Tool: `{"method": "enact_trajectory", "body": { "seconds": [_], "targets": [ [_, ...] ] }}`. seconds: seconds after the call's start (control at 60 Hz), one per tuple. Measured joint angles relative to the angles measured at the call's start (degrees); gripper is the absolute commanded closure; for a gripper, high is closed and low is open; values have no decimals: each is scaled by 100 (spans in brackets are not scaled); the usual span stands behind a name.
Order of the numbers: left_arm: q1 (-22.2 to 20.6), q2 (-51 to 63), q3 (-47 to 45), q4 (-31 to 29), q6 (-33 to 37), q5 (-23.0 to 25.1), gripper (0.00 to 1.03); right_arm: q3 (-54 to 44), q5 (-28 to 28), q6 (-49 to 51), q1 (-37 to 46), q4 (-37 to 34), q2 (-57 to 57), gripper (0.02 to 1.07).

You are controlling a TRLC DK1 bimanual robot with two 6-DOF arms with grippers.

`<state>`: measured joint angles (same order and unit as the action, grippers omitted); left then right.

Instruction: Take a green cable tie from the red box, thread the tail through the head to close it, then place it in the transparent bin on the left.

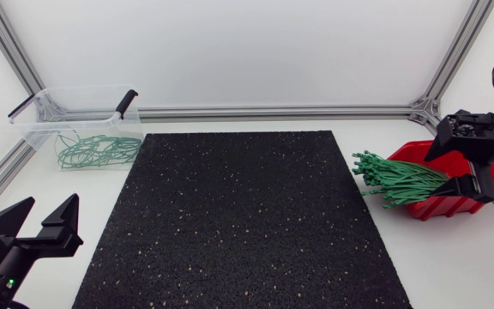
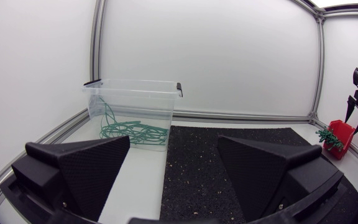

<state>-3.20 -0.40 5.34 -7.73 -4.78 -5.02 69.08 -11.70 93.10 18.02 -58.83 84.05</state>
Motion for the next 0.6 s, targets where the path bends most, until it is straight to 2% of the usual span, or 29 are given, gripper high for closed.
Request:
{"method": "enact_trajectory", "body": {
  "seconds": [0.3,0.6],
  "targets": [
    [-4,0,0,0,0,-2,5,-610,286,468,-197,79,11,12],
    [-37,0,0,0,0,0,5,-1040,503,470,-350,793,63,16]
  ]
}}
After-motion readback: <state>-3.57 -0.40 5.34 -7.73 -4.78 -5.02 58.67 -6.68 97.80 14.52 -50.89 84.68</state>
